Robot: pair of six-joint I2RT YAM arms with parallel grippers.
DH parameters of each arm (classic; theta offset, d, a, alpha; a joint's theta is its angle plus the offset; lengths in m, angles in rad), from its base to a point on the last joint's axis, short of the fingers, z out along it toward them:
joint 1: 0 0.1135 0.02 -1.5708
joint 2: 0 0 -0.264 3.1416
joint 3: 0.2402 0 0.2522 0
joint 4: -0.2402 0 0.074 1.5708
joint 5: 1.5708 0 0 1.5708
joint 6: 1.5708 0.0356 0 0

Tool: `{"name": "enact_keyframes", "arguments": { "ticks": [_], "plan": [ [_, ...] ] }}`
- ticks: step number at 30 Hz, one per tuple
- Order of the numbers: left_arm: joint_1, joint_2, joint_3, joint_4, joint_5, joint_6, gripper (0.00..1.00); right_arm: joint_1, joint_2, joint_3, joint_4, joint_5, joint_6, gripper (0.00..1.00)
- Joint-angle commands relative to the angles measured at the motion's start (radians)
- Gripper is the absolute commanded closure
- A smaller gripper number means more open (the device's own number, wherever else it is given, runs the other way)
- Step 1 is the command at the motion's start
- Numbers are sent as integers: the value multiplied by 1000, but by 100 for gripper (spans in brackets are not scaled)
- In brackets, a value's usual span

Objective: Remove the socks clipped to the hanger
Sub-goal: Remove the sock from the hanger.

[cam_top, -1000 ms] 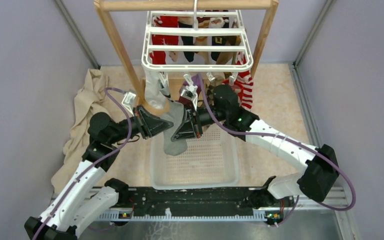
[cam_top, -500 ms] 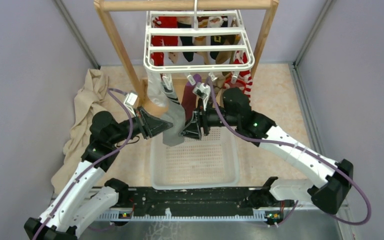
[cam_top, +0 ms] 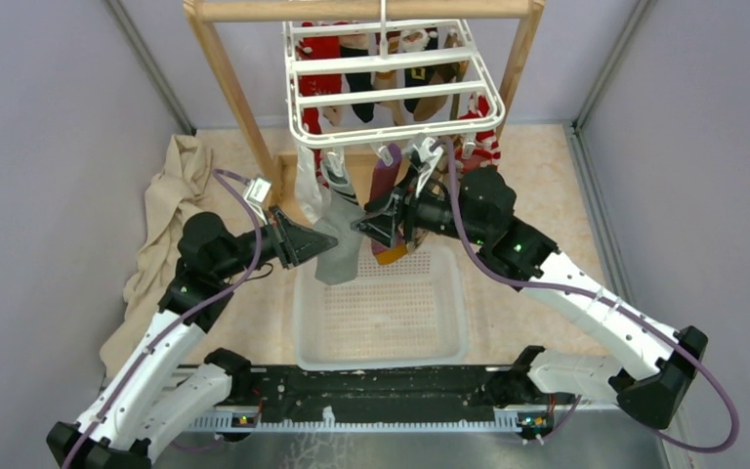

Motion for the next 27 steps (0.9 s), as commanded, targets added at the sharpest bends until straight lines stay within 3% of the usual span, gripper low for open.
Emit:
{"name": "enact_keyframes", "arguments": {
  "ticks": [1, 7, 27],
  "plan": [
    [4, 5, 47, 1, 6, 23, 95, 7, 20, 113, 147, 108, -25, 44],
    [5, 15, 46, 0, 14, 28, 95, 7, 74, 159, 220, 202, -43, 42],
    [4, 38, 67, -5, 37, 39, 95, 5, 217, 308, 192, 212, -92, 40]
  ]
}}
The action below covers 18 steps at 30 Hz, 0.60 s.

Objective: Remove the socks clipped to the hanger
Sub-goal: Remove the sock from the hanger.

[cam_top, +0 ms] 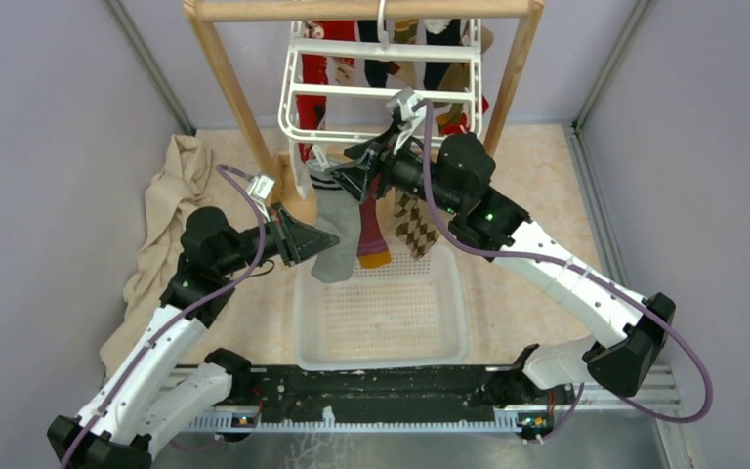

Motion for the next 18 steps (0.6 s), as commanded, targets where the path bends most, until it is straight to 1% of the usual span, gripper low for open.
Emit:
{"name": "enact_keyframes", "arguments": {
  "ticks": [1, 11, 18],
  "plan": [
    [4, 3, 40, 6, 28, 12, 95, 1, -2, 57, 43, 49, -26, 40],
    [4, -26, 32, -6, 57, -22, 95, 1, -75, -35, 66, 71, 6, 40],
    [-14, -36, 14, 19, 66, -58, 95, 1, -131, -45, 13, 70, 11, 40]
  ]
}}
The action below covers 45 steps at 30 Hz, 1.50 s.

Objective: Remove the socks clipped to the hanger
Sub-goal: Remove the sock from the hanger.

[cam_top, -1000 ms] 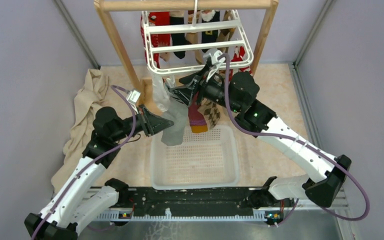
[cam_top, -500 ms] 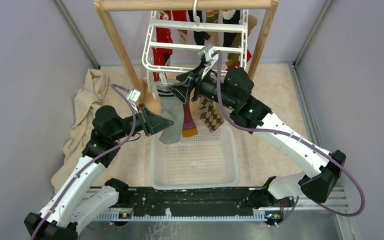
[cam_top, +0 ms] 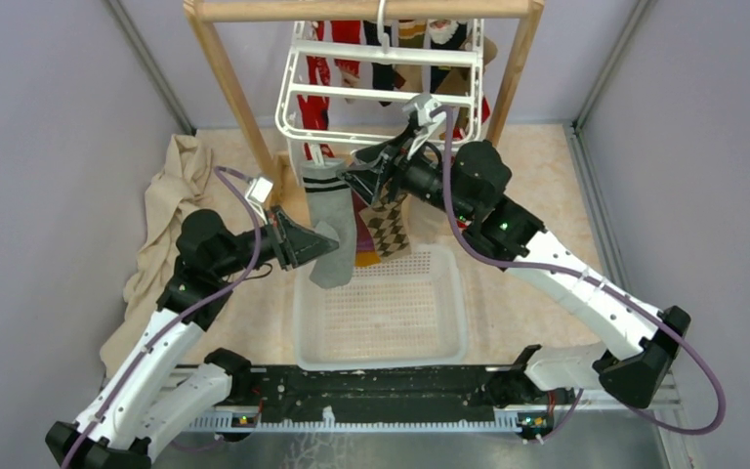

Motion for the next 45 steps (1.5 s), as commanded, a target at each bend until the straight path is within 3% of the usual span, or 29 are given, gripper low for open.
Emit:
{"name": "enact_keyframes", "arguments": {
  "ticks": [1, 6, 13, 24, 45],
  "plan": [
    [-22, -12, 13, 31, 13, -25, 95, 1, -75, 8, 4, 24, 10, 40],
    [-102, 32, 33, 45, -34, -21, 95, 1, -102, 43, -54, -20, 23, 40],
    [-325, 175, 108, 91, -142, 9, 96, 1, -147, 60, -137, -128, 62, 41],
    [-335, 247, 144, 133, -102, 9, 96, 0, -224, 102, -286, 15, 0, 41],
    [-334, 256, 126, 193, 14, -69, 92, -30, -253, 197, -389, -108, -65, 42]
  ]
}}
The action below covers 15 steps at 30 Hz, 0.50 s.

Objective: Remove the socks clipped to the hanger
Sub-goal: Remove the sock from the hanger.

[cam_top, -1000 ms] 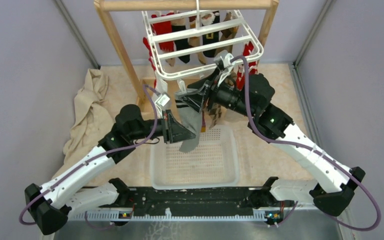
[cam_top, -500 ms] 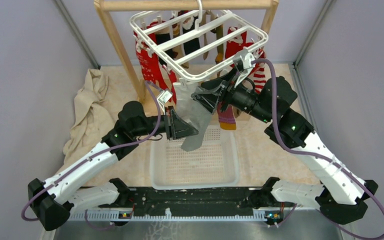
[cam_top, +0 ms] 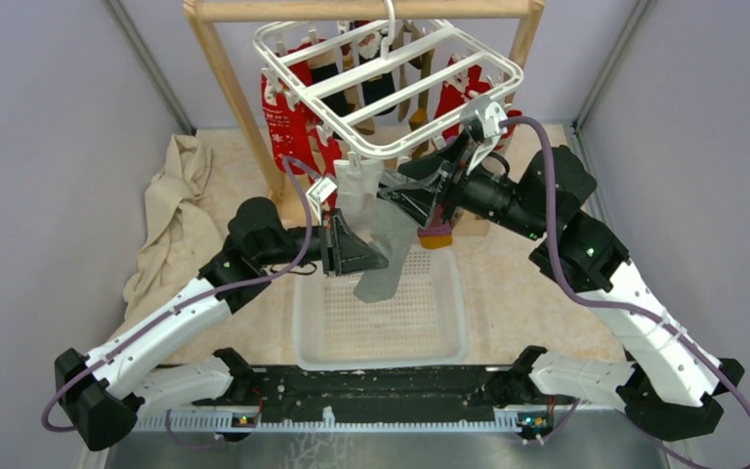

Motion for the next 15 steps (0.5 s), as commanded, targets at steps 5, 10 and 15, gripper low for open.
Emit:
{"name": "enact_keyframes", "arguments": {
  "ticks": [5, 10, 15],
  "plan": [
    [-2, 34, 14, 61, 66, -54, 92, -18, -44, 60, -29, -18, -36, 42],
    [-1, 39, 12, 64, 83, -74, 91, -87, -41, 60, -33, -79, -9, 42],
    [0, 40, 16, 80, 100, -93, 91, -314, -20, 4, 92, -355, 154, 42]
  ]
}}
